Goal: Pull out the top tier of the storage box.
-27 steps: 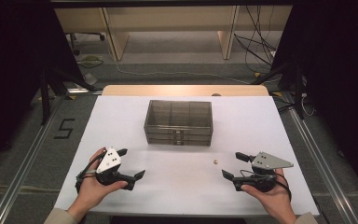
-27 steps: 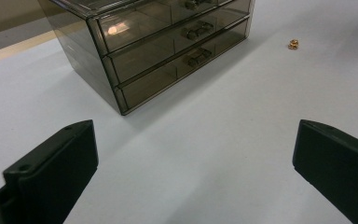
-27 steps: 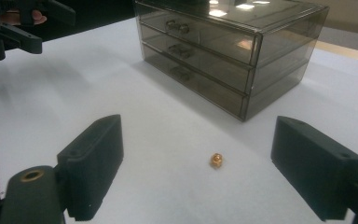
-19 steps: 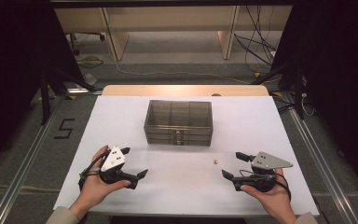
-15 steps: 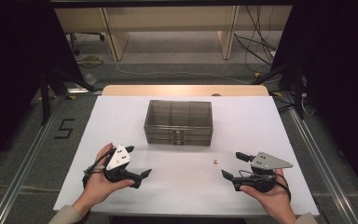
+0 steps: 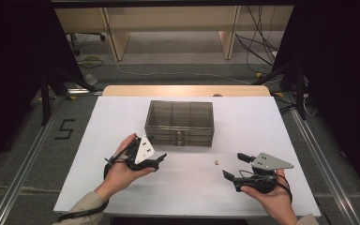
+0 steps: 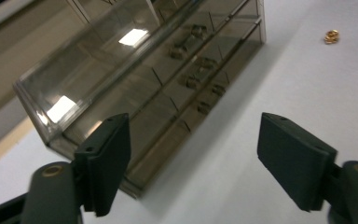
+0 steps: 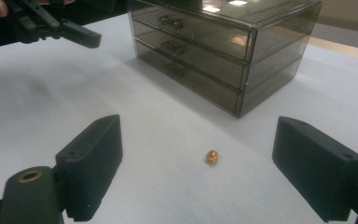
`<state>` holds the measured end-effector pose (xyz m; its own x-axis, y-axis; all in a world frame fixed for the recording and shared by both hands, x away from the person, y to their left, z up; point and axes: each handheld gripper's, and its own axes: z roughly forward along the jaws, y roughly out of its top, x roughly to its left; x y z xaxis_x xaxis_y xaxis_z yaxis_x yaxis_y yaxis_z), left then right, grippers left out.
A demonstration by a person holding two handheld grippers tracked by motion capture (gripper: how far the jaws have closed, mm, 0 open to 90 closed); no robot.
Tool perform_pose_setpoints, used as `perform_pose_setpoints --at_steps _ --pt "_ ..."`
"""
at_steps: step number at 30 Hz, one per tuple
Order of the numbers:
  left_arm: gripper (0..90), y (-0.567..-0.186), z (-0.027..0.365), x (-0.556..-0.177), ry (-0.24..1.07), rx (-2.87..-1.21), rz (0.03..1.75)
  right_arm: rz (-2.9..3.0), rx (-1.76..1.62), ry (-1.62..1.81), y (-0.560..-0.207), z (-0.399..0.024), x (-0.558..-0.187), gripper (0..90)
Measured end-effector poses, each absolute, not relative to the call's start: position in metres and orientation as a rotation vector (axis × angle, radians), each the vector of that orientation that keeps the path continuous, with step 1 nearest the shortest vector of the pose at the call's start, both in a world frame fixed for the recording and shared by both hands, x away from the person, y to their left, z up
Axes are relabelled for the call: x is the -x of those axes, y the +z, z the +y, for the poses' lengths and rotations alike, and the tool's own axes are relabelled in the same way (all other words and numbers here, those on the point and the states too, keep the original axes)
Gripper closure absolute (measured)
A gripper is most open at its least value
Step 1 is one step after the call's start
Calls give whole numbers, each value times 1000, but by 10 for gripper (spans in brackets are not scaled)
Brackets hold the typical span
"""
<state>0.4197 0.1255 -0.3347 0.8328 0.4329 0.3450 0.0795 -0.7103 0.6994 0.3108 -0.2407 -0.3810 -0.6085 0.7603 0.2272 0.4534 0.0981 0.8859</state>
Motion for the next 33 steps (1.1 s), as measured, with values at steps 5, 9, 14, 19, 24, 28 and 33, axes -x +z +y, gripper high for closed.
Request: perform_pose_setpoints --at_steps 5,9,14,19,24,28,33 --pt "378 -341 110 -424 746 -2294 277 2094 -1207 1508 -381 -239 -311 169" --pt "418 -346 99 -425 840 -2313 202 2095 -1208 1508 -381 -239 -311 168" --pt "442 -351 86 -429 877 -2316 167 2094 -1204 1516 -382 -240 -311 169" --pt "523 -355 78 -431 945 -2313 134 2095 -1206 1517 -382 -240 -311 169" --pt "610 -361 72 -433 998 -2321 116 2095 -1210 1518 -382 -240 -311 169" --pt "645 -363 67 -432 1038 -2326 101 2095 -1210 1520 -382 -240 -312 169" --pt "698 -363 62 -430 1093 -2321 109 2099 -1209 1521 -382 -240 -312 169"
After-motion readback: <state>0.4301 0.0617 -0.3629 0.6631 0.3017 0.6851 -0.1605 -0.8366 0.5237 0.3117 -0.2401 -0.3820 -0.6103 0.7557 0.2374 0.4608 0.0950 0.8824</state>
